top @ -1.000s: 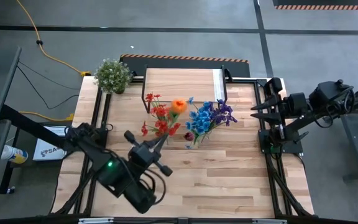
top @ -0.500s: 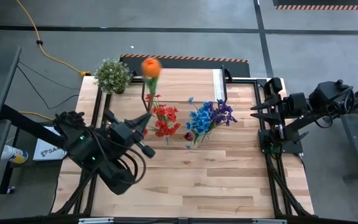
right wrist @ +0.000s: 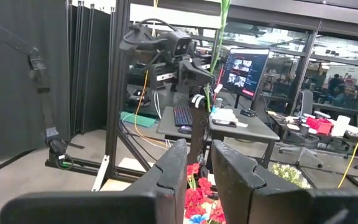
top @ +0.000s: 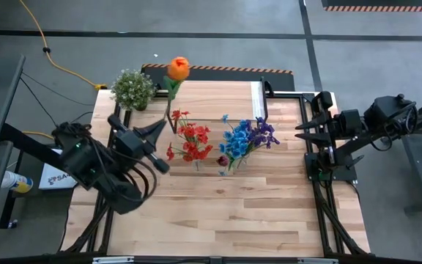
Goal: Pick and place flowers into a vace then onto a shelf
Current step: Put the orange flower into the left transparent vase
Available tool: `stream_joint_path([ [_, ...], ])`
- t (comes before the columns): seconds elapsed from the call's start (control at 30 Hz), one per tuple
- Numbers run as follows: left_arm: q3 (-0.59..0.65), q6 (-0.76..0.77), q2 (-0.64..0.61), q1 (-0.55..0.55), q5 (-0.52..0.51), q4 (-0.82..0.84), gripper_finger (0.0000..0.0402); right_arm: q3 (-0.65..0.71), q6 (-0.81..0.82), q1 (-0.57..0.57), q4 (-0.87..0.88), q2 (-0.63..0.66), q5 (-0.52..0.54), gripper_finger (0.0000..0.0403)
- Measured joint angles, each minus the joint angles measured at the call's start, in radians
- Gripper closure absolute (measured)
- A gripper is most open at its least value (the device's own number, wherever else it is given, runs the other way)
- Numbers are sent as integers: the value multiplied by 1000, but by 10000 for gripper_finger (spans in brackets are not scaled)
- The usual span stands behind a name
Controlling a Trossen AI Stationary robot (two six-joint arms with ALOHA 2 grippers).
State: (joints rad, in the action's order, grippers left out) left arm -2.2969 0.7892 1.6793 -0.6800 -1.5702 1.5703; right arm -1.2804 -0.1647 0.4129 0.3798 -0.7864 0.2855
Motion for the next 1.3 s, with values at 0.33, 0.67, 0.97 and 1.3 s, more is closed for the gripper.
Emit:
stream_joint_path([
  [0.33,492,342,-291,0,-2,1,372,0,0,0,-6,-21,7,336],
  [0.67,893,745,-409,0,1,2,372,0,-17,-1,-19,-63,153,336],
  [0.97,1006,930,-400,0,0,-30,372,0,-27,-1,-58,-108,179,336],
  [1.3,1099,975,-401,72,0,-138,372,0,-27,-1,-69,-156,179,336],
])
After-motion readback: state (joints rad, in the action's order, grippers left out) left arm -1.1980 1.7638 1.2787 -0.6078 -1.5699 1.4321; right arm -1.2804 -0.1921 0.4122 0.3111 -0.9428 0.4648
